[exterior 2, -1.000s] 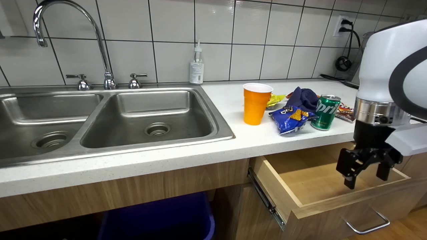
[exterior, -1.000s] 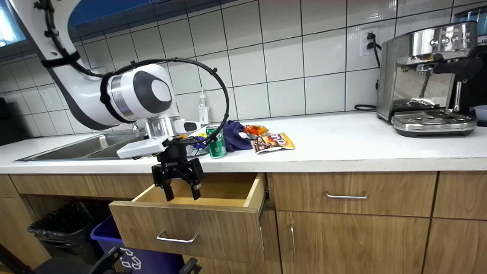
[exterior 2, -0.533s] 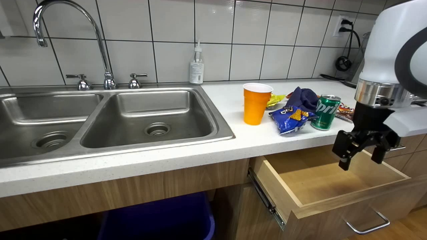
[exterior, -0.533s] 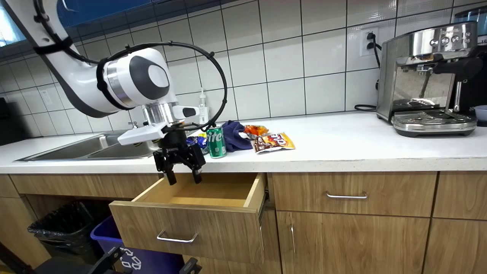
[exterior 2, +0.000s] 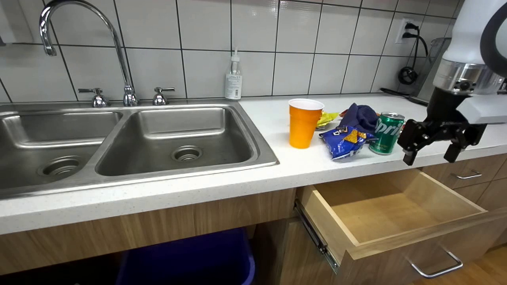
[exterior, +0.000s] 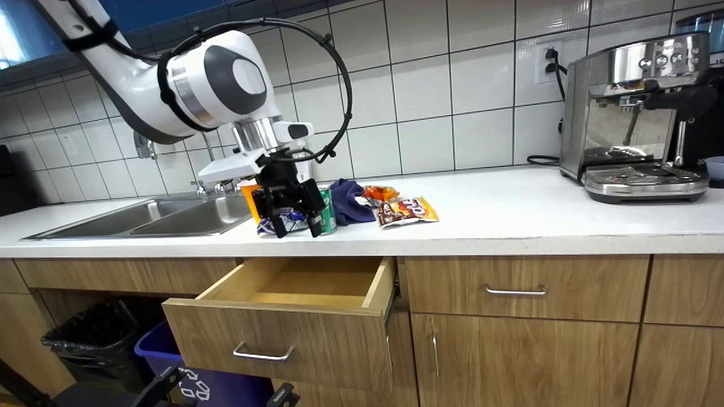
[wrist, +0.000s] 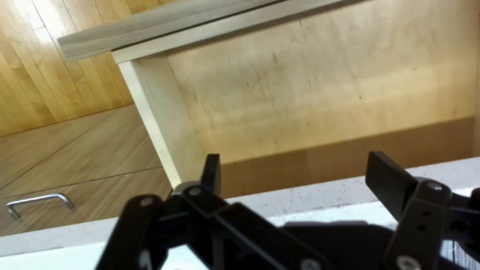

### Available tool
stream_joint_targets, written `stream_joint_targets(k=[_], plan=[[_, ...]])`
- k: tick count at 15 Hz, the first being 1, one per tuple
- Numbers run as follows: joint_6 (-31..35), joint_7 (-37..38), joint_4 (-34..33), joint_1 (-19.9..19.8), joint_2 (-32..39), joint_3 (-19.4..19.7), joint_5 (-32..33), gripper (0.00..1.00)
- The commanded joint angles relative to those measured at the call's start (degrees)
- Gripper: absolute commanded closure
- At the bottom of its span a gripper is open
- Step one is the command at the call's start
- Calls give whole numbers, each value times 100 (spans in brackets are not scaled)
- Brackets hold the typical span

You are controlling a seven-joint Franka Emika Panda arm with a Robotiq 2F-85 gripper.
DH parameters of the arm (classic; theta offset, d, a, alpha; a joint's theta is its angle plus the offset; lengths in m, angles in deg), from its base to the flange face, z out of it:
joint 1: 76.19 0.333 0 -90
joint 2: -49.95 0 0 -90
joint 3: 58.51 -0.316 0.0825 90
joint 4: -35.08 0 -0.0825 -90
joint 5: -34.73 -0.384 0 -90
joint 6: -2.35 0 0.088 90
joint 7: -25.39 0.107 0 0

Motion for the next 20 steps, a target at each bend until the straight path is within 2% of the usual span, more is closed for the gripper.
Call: stream_joint_targets(k=[1,11,20], plan=[[-66,157,-153,-262,-131,-58,-121,0],[21,506,-584,-747,-39,139,-242,0],[-13,879,-1158,-944,266,290,-287,0]])
